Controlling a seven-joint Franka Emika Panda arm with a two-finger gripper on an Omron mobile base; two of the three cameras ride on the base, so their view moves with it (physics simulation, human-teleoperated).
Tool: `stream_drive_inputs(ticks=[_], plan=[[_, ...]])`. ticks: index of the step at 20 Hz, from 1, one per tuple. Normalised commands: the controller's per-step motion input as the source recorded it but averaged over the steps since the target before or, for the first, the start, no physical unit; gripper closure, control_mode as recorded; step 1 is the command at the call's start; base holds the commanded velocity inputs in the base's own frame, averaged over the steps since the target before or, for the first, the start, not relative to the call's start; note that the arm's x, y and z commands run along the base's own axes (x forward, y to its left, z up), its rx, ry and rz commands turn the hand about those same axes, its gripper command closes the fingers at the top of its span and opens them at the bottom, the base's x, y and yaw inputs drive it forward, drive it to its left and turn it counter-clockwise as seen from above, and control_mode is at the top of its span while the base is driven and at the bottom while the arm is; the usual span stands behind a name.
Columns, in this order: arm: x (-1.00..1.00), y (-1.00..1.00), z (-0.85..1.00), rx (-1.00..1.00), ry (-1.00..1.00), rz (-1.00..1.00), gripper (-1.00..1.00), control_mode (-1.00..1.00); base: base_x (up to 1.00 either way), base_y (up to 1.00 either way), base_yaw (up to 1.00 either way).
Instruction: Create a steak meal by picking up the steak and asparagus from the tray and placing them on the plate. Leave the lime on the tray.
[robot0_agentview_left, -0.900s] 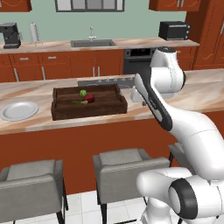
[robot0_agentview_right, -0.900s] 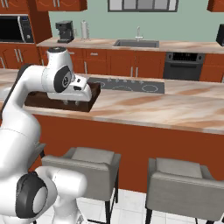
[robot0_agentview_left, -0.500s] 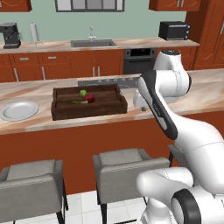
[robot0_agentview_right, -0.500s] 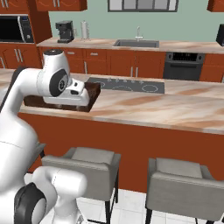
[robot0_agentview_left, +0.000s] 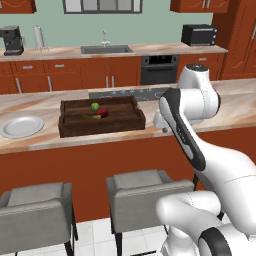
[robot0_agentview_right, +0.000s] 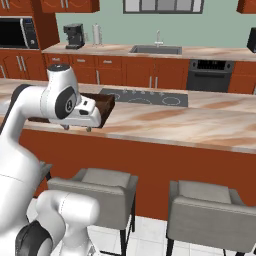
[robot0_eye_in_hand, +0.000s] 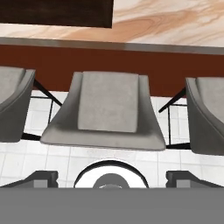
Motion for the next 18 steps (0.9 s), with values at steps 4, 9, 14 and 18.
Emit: stream_drive_inputs(ticks=[4,9,14,18], plan=[[0.00,0.00,0.00,0.00,0.00,0.00,-1.00,-1.00,0.00,0.00,0.00],[0.00,0.00,-0.01,0.00,0.00,0.00,-1.00,-1.00,0.00,0.00,0.00],[-0.09,0.00,0.00,0.00,0.00,0.00,-1.00,-1.00,0.00,0.00,0.00],[-0.15,0.00,-0.02,0.00,0.00,0.00,-1.00,1.00,-0.25,0.00,0.02]])
